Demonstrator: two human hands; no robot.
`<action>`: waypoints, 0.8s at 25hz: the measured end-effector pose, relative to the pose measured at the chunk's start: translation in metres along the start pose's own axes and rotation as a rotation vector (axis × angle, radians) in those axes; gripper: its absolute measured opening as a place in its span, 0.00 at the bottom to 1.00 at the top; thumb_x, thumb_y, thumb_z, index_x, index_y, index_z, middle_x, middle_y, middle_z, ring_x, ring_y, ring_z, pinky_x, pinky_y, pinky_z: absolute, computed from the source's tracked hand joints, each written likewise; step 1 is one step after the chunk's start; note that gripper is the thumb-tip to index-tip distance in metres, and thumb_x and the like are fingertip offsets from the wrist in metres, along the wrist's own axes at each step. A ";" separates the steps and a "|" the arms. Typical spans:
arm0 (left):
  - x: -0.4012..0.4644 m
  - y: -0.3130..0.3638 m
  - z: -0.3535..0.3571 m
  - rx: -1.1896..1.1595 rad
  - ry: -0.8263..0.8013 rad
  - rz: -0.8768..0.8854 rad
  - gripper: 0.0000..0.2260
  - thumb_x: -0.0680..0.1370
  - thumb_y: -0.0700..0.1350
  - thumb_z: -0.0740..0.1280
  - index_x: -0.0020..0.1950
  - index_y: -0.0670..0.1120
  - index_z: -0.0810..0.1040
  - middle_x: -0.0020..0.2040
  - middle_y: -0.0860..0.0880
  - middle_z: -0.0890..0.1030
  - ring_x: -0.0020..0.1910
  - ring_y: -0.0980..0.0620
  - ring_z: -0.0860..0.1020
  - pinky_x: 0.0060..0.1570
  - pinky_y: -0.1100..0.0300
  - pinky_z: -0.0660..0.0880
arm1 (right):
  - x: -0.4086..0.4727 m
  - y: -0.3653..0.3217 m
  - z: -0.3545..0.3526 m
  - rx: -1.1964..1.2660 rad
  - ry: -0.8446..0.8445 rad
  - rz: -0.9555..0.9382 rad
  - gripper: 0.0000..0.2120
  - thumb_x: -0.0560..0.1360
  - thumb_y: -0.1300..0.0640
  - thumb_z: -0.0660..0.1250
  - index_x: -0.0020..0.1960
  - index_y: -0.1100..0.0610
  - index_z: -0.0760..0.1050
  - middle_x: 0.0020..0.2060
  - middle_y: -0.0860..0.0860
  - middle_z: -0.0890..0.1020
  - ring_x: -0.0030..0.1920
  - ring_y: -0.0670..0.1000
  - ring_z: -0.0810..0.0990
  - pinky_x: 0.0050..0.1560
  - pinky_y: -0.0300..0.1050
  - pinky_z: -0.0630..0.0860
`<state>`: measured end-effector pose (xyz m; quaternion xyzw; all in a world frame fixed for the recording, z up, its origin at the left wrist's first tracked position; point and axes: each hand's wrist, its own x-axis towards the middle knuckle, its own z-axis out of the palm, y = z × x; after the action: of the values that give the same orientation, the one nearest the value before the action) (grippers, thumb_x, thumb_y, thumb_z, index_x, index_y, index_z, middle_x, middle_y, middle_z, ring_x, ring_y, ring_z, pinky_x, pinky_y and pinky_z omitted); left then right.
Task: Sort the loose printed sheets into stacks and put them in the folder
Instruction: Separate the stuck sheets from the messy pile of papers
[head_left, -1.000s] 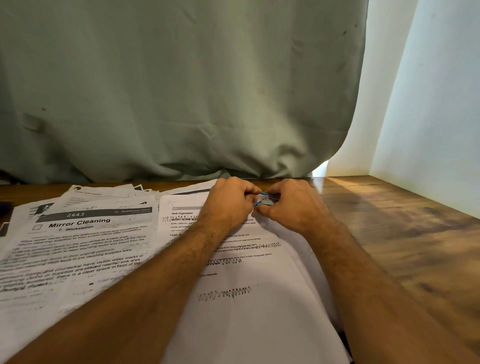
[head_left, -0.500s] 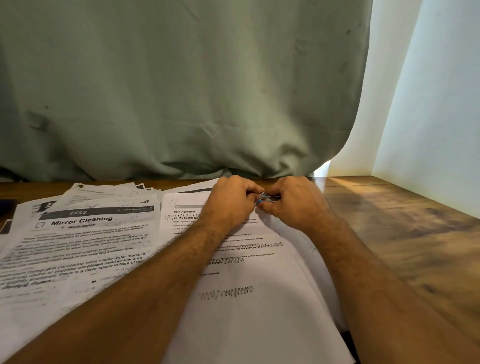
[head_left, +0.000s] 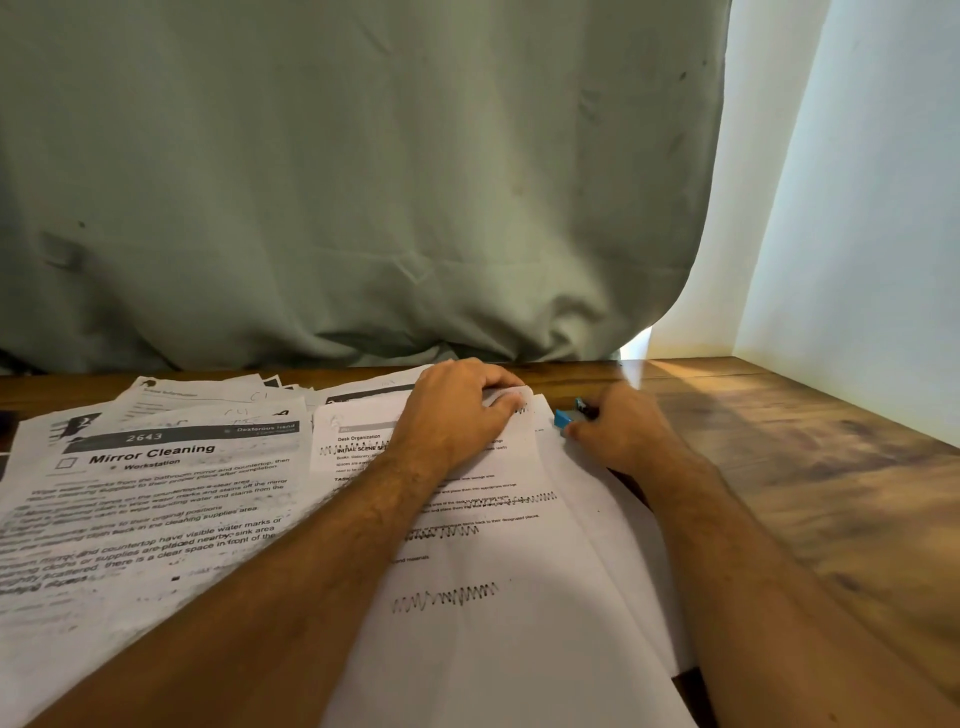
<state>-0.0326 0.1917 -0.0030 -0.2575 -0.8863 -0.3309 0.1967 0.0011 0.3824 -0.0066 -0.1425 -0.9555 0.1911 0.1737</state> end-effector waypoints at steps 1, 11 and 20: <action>0.000 0.000 0.000 -0.007 0.005 0.010 0.10 0.79 0.55 0.69 0.58 0.56 0.84 0.55 0.55 0.83 0.57 0.54 0.77 0.63 0.47 0.76 | 0.000 0.000 0.001 -0.009 0.007 0.011 0.17 0.74 0.50 0.71 0.60 0.56 0.78 0.52 0.55 0.81 0.45 0.53 0.74 0.45 0.43 0.71; 0.003 0.001 0.001 -0.084 -0.033 -0.076 0.07 0.81 0.48 0.68 0.57 0.55 0.83 0.54 0.54 0.84 0.48 0.56 0.80 0.53 0.56 0.81 | -0.001 -0.002 0.002 -0.033 -0.060 0.107 0.15 0.76 0.52 0.70 0.61 0.55 0.78 0.51 0.54 0.81 0.51 0.54 0.78 0.56 0.49 0.78; 0.003 0.004 -0.014 -0.254 0.195 -0.073 0.06 0.80 0.45 0.69 0.48 0.54 0.84 0.44 0.58 0.83 0.42 0.59 0.81 0.40 0.67 0.74 | -0.022 -0.033 -0.010 0.726 -0.201 -0.035 0.14 0.66 0.49 0.69 0.47 0.56 0.83 0.34 0.51 0.84 0.33 0.53 0.83 0.34 0.45 0.79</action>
<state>-0.0308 0.1857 0.0101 -0.2144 -0.8230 -0.4705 0.2354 0.0177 0.3485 0.0094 -0.0358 -0.8402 0.5273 0.1212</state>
